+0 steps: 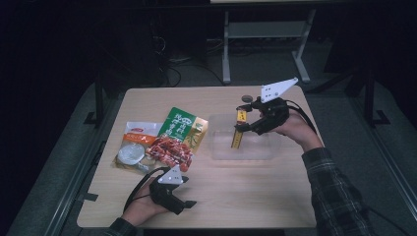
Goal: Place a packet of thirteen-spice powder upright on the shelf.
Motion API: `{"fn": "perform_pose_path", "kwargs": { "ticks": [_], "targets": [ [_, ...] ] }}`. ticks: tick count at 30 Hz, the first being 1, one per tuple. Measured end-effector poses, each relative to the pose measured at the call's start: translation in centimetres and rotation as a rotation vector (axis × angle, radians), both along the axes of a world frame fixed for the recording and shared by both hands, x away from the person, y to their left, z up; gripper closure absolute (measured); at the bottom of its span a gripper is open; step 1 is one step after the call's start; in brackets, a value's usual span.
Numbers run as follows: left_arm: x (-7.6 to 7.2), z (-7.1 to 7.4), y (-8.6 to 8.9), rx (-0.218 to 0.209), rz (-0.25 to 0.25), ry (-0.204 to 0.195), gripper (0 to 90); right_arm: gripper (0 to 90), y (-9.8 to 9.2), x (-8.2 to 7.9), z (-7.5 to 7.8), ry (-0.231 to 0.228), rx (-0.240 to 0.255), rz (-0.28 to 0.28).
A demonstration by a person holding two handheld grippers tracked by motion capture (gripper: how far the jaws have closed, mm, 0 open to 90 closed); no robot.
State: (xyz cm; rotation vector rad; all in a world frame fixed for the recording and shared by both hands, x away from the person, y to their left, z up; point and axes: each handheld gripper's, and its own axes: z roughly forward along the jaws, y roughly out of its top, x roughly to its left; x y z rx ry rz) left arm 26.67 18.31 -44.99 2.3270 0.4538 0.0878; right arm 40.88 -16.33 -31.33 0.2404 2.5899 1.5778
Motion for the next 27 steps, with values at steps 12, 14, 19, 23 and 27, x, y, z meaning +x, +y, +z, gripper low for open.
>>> {"fn": "perform_pose_path", "kwargs": {
  "ticks": [12,14,19,23,27],
  "targets": [
    [-0.1,-0.1,0.1,-0.021,-0.017,0.005,14.6,31.5,-0.7,2.7,-1.4,0.021,-0.031,0.01],
    [-0.2,0.0,0.3,-0.02,-0.024,-0.005,14.6,31.4,-0.8,3.1,-1.9,0.025,-0.042,0.021],
    [-0.7,0.1,0.9,-0.025,-0.008,-0.026,14.6,31.5,-1.0,3.5,-2.6,0.028,-0.039,0.049],
    [-1.2,0.1,1.5,-0.041,0.03,-0.025,14.6,31.5,-1.0,4.0,-3.2,0.026,-0.03,0.07],
    [-1.6,0.0,2.2,-0.038,0.051,-0.027,14.6,31.5,-1.1,4.3,-3.5,0.032,-0.014,0.08]
  ]
}}
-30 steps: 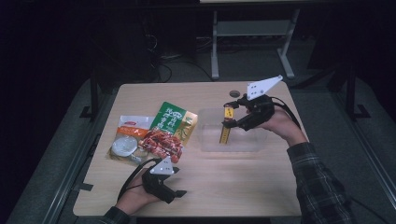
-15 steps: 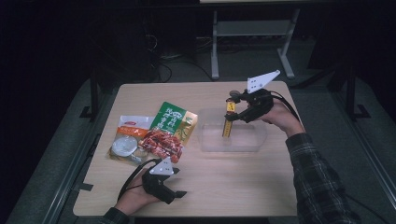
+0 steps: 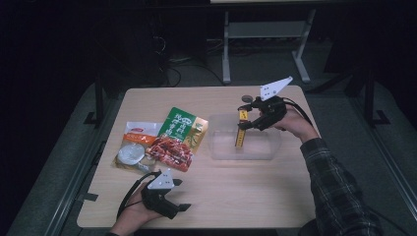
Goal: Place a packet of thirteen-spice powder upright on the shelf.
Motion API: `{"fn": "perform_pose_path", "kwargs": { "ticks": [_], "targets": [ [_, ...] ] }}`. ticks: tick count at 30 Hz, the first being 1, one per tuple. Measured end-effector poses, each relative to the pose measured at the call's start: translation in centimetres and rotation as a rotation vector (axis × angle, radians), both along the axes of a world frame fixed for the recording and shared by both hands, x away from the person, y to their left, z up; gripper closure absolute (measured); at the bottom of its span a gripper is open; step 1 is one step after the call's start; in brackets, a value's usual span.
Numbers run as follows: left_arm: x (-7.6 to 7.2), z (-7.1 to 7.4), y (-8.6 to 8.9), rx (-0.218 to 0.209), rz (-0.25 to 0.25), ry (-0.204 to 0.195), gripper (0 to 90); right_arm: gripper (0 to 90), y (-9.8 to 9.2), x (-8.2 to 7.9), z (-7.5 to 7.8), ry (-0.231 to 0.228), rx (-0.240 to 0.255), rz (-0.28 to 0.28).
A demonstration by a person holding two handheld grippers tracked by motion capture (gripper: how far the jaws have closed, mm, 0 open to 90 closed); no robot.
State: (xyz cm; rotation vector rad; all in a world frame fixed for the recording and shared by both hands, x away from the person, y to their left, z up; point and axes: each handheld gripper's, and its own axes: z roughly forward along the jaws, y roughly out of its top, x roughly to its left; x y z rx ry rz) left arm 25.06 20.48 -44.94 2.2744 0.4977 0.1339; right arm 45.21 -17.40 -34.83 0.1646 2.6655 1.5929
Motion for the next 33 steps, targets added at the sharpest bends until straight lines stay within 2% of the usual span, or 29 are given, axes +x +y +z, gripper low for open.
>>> {"fn": "perform_pose_path", "kwargs": {
  "ticks": [3,6,7,8,9,13,15,17,18,25,33],
  "targets": [
    [-0.3,0.0,0.3,-0.007,0.015,0.005,14.6,31.5,-0.2,0.3,-0.2,0.012,0.016,0.004],
    [-0.3,0.0,0.4,-0.006,0.016,0.006,14.6,31.5,-0.4,0.3,-0.3,0.007,0.011,0.007],
    [-0.3,0.0,0.4,-0.007,0.014,0.006,14.6,31.5,-0.3,0.4,-0.3,0.007,-0.026,0.012],
    [-0.3,0.0,0.3,-0.008,0.013,0.003,14.6,31.5,-0.3,0.4,-0.3,0.007,-0.026,0.012],
    [-0.2,0.0,0.3,-0.007,0.013,0.004,14.6,31.5,-0.1,0.3,-0.2,0.009,-0.056,0.014],
    [0.0,0.1,0.0,-0.004,-0.005,0.0,14.6,31.5,0.8,0.5,0.0,-0.011,-0.096,0.018],
    [0.0,0.1,0.0,-0.005,-0.007,0.001,14.6,31.4,0.9,0.6,0.0,-0.016,-0.091,0.018],
    [0.0,0.1,0.0,-0.005,-0.008,0.002,14.6,31.4,1.1,0.7,-0.2,0.002,-0.092,0.012],
    [0.0,0.1,0.0,-0.006,-0.01,0.002,14.6,31.4,1.1,0.8,-0.4,-0.011,-0.099,0.01],
    [0.0,0.1,-0.2,-0.004,-0.021,0.003,14.6,31.2,1.7,1.2,-1.3,-0.003,-0.139,-0.015],
    [0.1,0.0,-0.3,0.001,-0.029,0.009,14.6,30.9,1.3,1.4,-2.1,0.024,-0.118,-0.034]
  ]
}}
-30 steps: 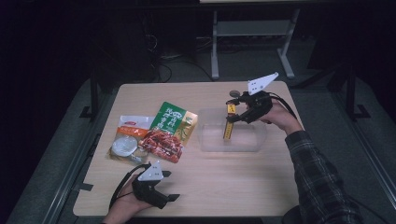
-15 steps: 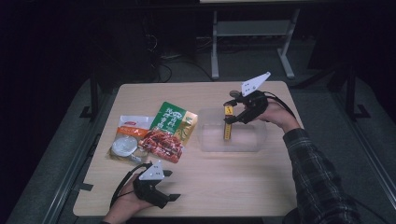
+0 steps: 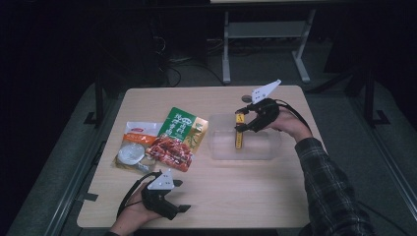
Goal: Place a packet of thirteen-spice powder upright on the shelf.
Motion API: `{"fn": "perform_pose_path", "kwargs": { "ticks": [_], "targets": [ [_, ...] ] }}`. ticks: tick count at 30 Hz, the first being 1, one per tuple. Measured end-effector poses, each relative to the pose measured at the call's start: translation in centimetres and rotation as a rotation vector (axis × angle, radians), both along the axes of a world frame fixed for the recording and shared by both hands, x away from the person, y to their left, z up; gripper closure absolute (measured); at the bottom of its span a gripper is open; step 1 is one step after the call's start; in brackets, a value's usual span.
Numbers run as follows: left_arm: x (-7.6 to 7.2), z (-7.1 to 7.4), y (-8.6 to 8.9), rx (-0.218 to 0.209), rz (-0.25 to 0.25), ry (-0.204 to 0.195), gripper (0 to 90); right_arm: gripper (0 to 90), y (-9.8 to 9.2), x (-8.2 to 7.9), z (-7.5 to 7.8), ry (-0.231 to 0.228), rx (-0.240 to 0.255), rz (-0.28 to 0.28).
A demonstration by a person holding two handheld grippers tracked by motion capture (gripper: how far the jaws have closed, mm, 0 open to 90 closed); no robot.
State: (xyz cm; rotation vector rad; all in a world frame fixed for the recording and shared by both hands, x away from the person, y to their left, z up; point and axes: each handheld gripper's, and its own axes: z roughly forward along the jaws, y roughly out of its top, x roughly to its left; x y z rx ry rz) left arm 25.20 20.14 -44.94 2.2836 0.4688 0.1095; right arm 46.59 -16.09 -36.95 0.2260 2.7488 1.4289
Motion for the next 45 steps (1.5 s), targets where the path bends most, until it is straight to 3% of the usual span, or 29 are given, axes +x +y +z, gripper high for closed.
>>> {"fn": "perform_pose_path", "kwargs": {
  "ticks": [9,19,26,29,33,38,45],
  "targets": [
    [0.1,-0.1,-0.2,-0.002,-0.005,0.009,14.6,30.4,0.2,0.1,-0.3,0.001,-0.023,0.002],
    [0.2,-0.1,-0.2,0.012,-0.004,0.012,14.5,29.5,0.7,0.2,-1.5,0.0,-0.102,-0.011],
    [0.5,0.1,0.0,0.015,0.025,0.007,13.8,26.3,0.5,0.1,-1.5,0.018,-0.093,-0.028],
    [0.5,0.1,0.1,0.024,0.032,0.007,13.9,19.5,0.4,-0.3,-0.7,0.04,-0.058,-0.061],
    [0.8,0.2,0.4,0.04,0.042,0.006,14.0,16.7,0.1,-0.8,0.3,0.024,-0.029,-0.08],
    [1.4,0.4,0.6,0.081,0.046,0.018,14.3,14.6,0.4,-2.2,1.7,0.029,-0.043,-0.127],
    [2.1,0.5,0.2,0.063,0.037,0.035,14.7,14.8,-0.1,-4.9,2.6,-0.008,0.002,-0.197]
  ]
}}
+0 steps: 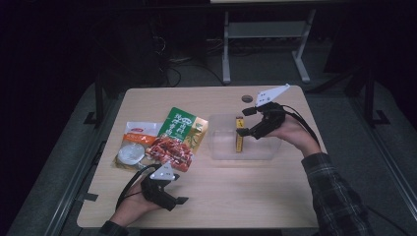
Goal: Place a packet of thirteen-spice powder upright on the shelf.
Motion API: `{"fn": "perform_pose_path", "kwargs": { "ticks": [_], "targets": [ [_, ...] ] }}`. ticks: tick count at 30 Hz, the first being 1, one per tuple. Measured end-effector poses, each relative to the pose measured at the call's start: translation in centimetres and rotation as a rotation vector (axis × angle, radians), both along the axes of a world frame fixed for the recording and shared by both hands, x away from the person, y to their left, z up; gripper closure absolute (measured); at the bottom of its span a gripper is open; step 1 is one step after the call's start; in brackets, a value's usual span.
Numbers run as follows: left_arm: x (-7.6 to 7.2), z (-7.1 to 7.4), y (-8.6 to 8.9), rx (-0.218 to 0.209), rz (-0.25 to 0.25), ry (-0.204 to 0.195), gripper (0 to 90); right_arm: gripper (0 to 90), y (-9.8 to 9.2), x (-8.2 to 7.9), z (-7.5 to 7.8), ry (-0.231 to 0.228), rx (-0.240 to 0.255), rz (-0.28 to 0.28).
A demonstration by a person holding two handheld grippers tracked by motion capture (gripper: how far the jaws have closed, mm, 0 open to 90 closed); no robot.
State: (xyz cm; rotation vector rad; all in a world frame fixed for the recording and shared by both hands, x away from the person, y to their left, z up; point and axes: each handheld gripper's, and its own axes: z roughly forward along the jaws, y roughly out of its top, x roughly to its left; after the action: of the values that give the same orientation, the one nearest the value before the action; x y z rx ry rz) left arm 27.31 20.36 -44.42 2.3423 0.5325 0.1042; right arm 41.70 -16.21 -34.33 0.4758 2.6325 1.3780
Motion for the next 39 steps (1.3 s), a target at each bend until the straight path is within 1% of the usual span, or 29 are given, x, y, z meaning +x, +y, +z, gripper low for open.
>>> {"fn": "perform_pose_path", "kwargs": {
  "ticks": [1,2,3,4,5,9,10,11,13,14,16,18,19,20,21,23,24,25,27,28,30,31,33,35,36,37,39],
  "targets": [
    [0.2,0.1,0.0,0.003,-0.007,0.003,14.8,14.7,-0.1,-0.3,0.1,-0.001,0.003,-0.001],
    [0.3,0.1,-0.1,-0.002,-0.012,0.009,14.8,14.0,-0.1,-0.9,0.2,0.004,-0.013,-0.013],
    [0.5,0.2,-0.1,0.007,-0.022,0.012,14.7,13.9,-0.1,-1.3,0.3,-0.004,-0.029,-0.023],
    [0.6,0.2,-0.2,0.005,-0.019,0.016,14.7,14.7,-0.2,-1.8,0.3,-0.016,-0.022,-0.031],
    [0.7,0.2,-0.2,0.001,-0.025,0.011,14.7,14.6,-0.2,-2.4,0.4,-0.018,-0.01,-0.042],
    [1.1,0.5,-0.2,0.013,-0.037,-0.001,14.8,14.6,-0.3,-4.3,0.1,-0.03,-0.009,-0.063],
    [1.1,0.5,-0.2,-0.008,-0.024,0.007,15.0,14.7,-0.3,-4.8,-0.1,-0.029,-0.002,-0.069],
    [1.1,0.5,-0.2,-0.009,-0.023,0.01,15.1,14.8,-0.2,-5.3,-0.2,-0.023,0.002,-0.074],
    [1.1,0.5,-0.2,-0.006,-0.024,0.008,15.3,14.7,-0.2,-6.3,-0.7,-0.028,0.003,-0.084],
    [1.1,0.5,-0.2,-0.006,-0.024,0.007,15.4,14.8,-0.1,-6.9,-1.0,-0.019,0.011,-0.083],
    [1.1,0.4,-0.2,-0.004,-0.02,0.0,16.0,14.8,0.0,-7.6,-1.6,-0.019,0.002,-0.08],
    [1.1,0.4,-0.1,-0.002,-0.017,0.002,16.2,14.8,0.1,-8.5,-2.4,-0.009,0.017,-0.069],
    [1.1,0.4,-0.1,-0.002,-0.017,0.002,16.2,14.8,0.1,-8.5,-2.4,-0.009,0.017,-0.069],
    [1.1,0.4,-0.1,-0.005,-0.013,0.003,16.3,14.7,0.3,-9.3,-3.2,0.011,0.011,-0.061],
    [1.1,0.4,-0.1,-0.006,-0.011,0.008,16.4,14.7,0.3,-9.8,-3.6,0.016,0.007,-0.053],
    [1.1,0.5,0.0,0.002,-0.013,0.002,17.9,14.5,0.4,-10.3,-4.1,0.025,0.005,-0.05],
    [1.1,0.5,0.0,0.001,-0.009,-0.002,18.4,14.5,0.4,-10.8,-4.5,0.02,0.001,-0.056],
    [1.1,0.4,0.1,-0.004,-0.001,0.005,18.6,14.5,0.4,-11.2,-4.9,0.025,0.004,-0.058],
    [1.1,0.4,0.2,-0.005,0.011,-0.001,18.6,14.6,0.3,-11.8,-5.6,0.037,0.007,-0.066],
    [1.1,0.4,0.2,-0.004,0.01,-0.005,18.6,14.6,0.3,-12.2,-6.0,0.057,0.004,-0.068],
    [1.2,0.5,0.3,0.0,0.018,-0.015,18.6,14.5,0.1,-12.9,-6.8,0.07,-0.01,-0.077],
    [1.1,0.5,0.4,0.001,0.029,-0.009,18.6,14.5,0.0,-13.2,-7.2,0.07,-0.012,-0.085],
    [1.2,0.5,0.5,0.01,0.039,-0.021,18.6,14.5,-0.5,-13.9,-8.0,0.086,-0.029,-0.105],
    [1.3,0.6,0.7,0.024,0.045,-0.025,18.5,14.5,-1.0,-14.4,-8.7,0.089,-0.045,-0.122],
    [1.4,0.6,0.6,0.015,0.062,-0.022,18.5,14.5,-1.2,-14.7,-8.9,0.097,-0.045,-0.135],
    [1.5,0.7,0.8,0.026,0.063,-0.024,18.5,14.5,-1.5,-14.8,-9.1,0.099,-0.047,-0.146],
    [1.8,0.8,0.9,0.024,0.081,-0.029,18.5,14.5,-2.0,-15.1,-9.4,0.097,-0.054,-0.162]
  ]
}}
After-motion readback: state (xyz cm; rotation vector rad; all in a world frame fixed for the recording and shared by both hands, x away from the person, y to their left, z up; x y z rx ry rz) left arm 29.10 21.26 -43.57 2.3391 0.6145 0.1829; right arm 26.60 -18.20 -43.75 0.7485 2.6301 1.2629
